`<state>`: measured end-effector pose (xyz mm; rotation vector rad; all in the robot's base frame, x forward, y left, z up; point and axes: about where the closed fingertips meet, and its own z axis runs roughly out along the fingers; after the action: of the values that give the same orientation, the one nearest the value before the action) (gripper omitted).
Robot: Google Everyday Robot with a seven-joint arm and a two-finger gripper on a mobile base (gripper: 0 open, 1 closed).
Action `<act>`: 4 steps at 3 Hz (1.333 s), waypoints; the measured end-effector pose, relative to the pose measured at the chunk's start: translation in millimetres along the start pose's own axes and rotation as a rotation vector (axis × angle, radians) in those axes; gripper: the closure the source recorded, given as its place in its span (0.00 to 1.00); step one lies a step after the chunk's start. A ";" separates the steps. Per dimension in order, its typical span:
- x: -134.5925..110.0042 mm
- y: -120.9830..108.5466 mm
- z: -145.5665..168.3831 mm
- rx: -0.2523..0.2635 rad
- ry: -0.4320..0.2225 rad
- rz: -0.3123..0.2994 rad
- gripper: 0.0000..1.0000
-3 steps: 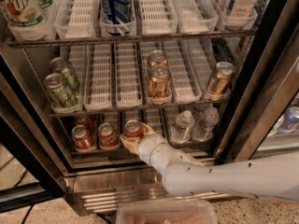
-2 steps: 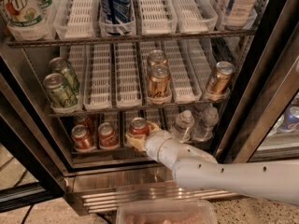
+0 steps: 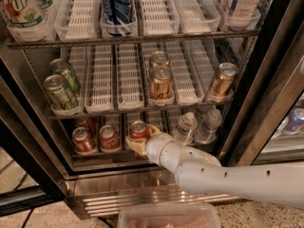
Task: Pick coke can from bottom shelf of fridge
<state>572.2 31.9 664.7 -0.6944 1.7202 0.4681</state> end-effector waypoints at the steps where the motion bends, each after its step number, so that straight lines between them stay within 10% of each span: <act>1: 2.3 2.8 -1.3 -0.010 0.007 0.010 1.00; 4: 38.5 43.4 -19.4 -0.126 0.119 0.215 1.00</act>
Offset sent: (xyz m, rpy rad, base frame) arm -0.0375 -0.0083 -0.0280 0.0350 0.1913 0.0471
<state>523.1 44.0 630.4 -0.6394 1.8995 0.7013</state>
